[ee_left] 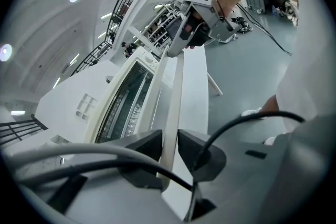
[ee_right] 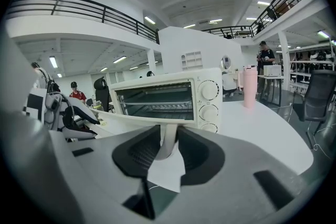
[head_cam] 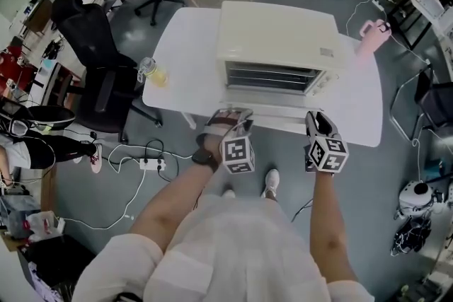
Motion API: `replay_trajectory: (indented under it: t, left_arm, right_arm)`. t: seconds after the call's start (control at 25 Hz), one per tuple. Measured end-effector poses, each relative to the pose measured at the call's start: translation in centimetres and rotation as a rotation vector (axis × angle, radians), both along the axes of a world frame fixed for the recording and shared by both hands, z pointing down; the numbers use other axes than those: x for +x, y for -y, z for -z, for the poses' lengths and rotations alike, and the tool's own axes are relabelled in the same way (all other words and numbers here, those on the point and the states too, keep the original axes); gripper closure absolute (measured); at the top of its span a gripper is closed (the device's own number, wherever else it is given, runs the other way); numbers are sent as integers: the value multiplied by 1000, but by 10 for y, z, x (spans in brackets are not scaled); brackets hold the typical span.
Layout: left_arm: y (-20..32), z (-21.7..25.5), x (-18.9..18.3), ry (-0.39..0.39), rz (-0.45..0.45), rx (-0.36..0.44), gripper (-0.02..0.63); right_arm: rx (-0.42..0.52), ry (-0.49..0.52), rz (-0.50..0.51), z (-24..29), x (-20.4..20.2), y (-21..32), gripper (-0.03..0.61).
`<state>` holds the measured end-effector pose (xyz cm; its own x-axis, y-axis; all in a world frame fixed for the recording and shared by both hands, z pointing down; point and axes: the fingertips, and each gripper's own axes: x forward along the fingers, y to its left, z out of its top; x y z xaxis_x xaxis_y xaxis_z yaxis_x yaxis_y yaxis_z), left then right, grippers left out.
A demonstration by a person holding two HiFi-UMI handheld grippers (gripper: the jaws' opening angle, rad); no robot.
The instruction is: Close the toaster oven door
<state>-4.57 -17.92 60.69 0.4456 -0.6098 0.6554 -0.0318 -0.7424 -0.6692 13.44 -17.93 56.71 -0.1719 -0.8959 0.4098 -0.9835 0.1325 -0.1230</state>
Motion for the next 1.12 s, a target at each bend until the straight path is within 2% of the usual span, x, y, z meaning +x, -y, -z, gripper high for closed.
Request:
replay_trajectory:
  t: [0.16, 0.32, 0.44, 0.56, 0.68, 0.88, 1.0, 1.12]
  left_arm:
    - [3, 4, 0, -12, 3, -12, 528]
    - [8, 8, 1, -23, 10, -30, 526]
    - [11, 10, 2, -24, 11, -45, 526]
    - [10, 8, 2, -18, 9, -61, 526]
    - [10, 7, -2, 5, 11, -57, 528]
    - [14, 11, -2, 38, 11, -50, 529]
    - [16, 11, -2, 52, 4, -44, 530]
    - [17, 12, -2, 65, 0, -35, 531]
  right_arm:
    - [32, -28, 5, 5, -1, 0, 467]
    - [70, -137, 66, 15, -5, -7, 452]
    - [86, -243, 155, 26, -17, -10, 439]
    - [102, -357, 292, 36, -41, -11, 430]
    - [93, -490, 445, 37, -69, -12, 428]
    - [45, -783, 668, 20, -96, -14, 428]
    - [23, -942, 762, 7, -105, -15, 428]
    - [-1, -1090, 812, -5, -108, -13, 434]
